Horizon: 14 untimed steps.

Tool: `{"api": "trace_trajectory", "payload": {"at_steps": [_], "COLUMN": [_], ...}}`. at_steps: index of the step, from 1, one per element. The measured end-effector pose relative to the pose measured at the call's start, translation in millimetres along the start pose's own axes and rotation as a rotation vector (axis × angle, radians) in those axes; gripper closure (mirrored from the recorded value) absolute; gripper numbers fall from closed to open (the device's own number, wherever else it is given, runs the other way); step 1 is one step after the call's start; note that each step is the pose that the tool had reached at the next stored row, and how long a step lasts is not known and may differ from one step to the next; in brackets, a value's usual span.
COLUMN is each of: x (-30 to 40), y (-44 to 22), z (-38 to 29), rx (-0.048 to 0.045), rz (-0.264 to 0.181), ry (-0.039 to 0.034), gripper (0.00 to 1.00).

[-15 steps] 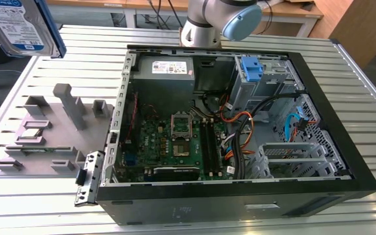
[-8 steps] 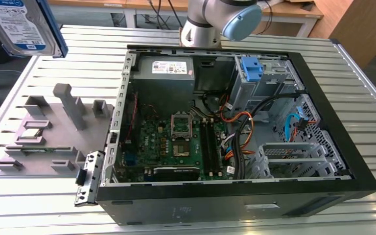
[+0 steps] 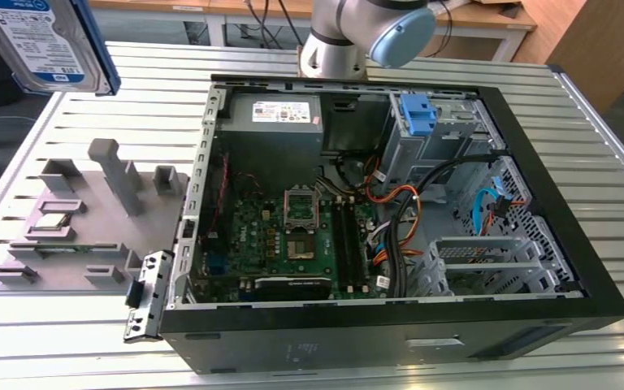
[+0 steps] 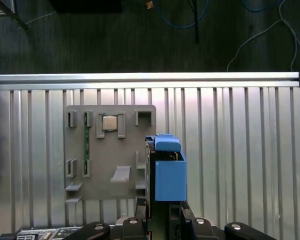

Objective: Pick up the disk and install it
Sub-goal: 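Pick up the disk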

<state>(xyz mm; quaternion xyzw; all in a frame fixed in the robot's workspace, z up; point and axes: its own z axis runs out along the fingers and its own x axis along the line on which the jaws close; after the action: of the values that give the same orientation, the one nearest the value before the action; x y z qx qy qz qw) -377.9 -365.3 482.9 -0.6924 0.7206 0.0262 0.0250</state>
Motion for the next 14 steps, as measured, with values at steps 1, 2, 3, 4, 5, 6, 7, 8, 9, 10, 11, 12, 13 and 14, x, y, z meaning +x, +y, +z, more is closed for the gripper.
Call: {"api": "trace_trajectory", "payload": {"at_steps": [1,2,3,4,5,6,7,8,9,10,11,12,13,14], "x": [-0.1,-0.1,-0.2,-0.2,-0.3,-0.3,-0.4,-0.4,-0.5,-0.6,-0.6,-0.7,-0.8,-0.8], "y": [-1.4,-2.8,-4.2,-5.7,-7.0,-8.3,-9.8,-11.3,-12.8,-14.4,-15.9,-17.5,-19.5,-21.3], "z": [0.0,0.0,0.1,0.0,0.0,0.0,0.0,0.0,0.0,0.0,0.0,0.0,0.0,0.0], "rx": [0.0001,0.0000,0.0000,0.0000,-0.0001,-0.0001,-0.0001,-0.0001,-0.0002,-0.0002,-0.0002,-0.0002,-0.0002,-0.0002], "rz": [0.000,0.000,0.000,0.000,0.000,0.000,0.000,0.000,0.000,0.000,0.000,0.000,0.000,0.000], "ry": [-0.0004,-0.0008,-0.0014,-0.0020,-0.0026,-0.0031,-0.0037,-0.0041,-0.0044,-0.0048,-0.0051,-0.0056,-0.0060,-0.0065], "gripper": [0.65,0.65,0.65,0.65,0.65,0.65,0.65,0.65,0.65,0.65,0.65,0.65,0.65,0.65]}}
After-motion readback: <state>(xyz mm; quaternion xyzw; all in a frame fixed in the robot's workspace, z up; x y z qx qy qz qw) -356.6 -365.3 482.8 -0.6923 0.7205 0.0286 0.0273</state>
